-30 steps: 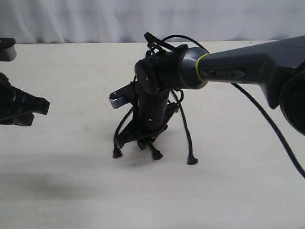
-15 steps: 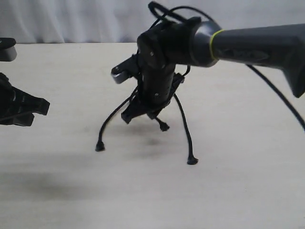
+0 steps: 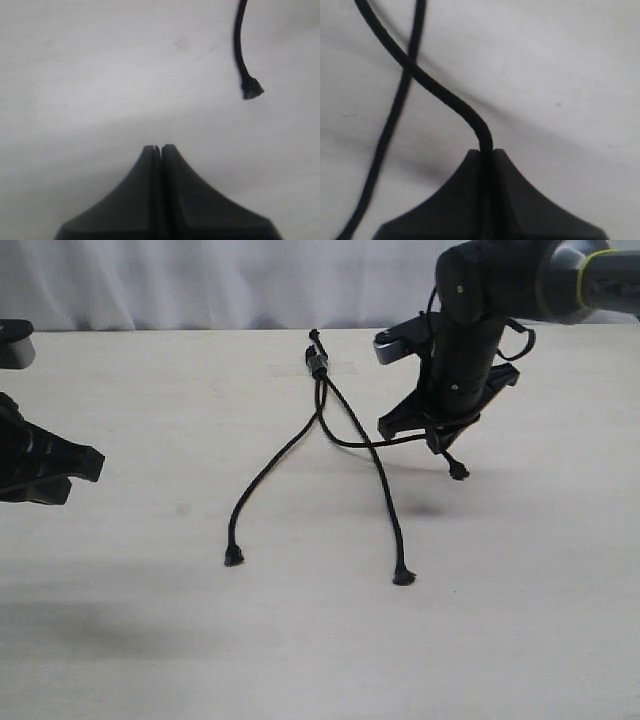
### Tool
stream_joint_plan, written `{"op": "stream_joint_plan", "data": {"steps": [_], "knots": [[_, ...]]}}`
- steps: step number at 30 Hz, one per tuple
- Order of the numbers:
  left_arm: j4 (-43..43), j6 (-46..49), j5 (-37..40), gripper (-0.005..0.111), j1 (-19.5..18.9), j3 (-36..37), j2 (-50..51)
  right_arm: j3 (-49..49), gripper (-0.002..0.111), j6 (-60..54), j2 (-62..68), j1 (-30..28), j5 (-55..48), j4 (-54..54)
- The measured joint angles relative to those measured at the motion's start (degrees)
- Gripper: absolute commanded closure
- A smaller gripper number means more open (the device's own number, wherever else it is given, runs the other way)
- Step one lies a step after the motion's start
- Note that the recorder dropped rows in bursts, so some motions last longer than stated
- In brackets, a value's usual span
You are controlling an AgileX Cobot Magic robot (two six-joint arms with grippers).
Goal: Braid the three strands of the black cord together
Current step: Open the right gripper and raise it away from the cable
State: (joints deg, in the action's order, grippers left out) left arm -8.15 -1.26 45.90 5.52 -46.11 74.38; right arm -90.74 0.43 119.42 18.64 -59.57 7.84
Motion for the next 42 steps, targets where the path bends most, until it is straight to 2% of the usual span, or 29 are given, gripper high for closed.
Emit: {"op": "stream_joint_plan", "data": {"steps": [7, 18, 20, 25, 27, 33, 37, 42], "knots": [[-0.12, 0.00, 0.35, 0.107, 0.00, 0.00, 0.00, 8.15, 0.104, -4.66, 0.00, -6.47, 3.89, -9.37], [-1.05, 0.00, 0.35, 0.107, 0.00, 0.00, 0.00, 14.84, 0.104, -9.40, 0.00, -6.99, 10.89, -15.94], [-1.05, 0.00, 0.35, 0.107, 0.00, 0.00, 0.00, 14.98, 0.099, -9.51, 0.00, -6.99, 11.26, -16.26], [-1.05, 0.00, 0.35, 0.107, 0.00, 0.00, 0.00, 14.98, 0.073, -9.72, 0.00, -6.99, 11.35, -17.63], [-1.15, 0.00, 1.01, 0.107, 0.00, -0.20, 0.00, 14.98, 0.067, -9.84, 0.00, -6.99, 10.57, -18.51], [-1.39, 0.00, 8.05, 0.107, 0.47, -6.20, 0.10, 15.07, 0.065, -8.10, -5.45, -7.97, 6.34, -19.41], [-0.68, -2.82, 8.24, 0.107, 4.90, -12.01, 1.03, 16.07, 0.065, -7.58, -12.33, -12.74, 4.53, -20.27], [4.73, -11.01, 7.26, 0.107, 16.07, -16.34, 8.84, 20.69, 0.065, -7.33, -17.65, -21.04, 3.65, -23.39]]}}
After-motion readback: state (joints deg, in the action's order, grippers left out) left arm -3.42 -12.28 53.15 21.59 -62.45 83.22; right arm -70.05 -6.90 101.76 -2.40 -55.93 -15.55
